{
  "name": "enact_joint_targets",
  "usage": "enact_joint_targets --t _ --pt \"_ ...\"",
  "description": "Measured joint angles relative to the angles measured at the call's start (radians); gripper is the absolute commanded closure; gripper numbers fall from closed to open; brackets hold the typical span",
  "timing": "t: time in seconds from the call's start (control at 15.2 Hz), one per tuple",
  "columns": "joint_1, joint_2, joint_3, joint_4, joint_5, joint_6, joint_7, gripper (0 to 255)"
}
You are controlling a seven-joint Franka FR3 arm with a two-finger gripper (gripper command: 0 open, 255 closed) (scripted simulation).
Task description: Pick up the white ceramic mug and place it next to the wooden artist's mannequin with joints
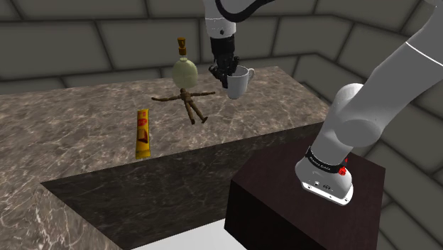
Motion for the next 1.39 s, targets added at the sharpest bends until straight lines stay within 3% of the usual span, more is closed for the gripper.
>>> enact_joint_targets --t 0.46,1.39 --pt "0.07 0.041 0.106 0.045 0.052 -0.004 0.157 255" --pt "0.075 0.104 0.121 -0.077 0.05 0.181 0.174 255"
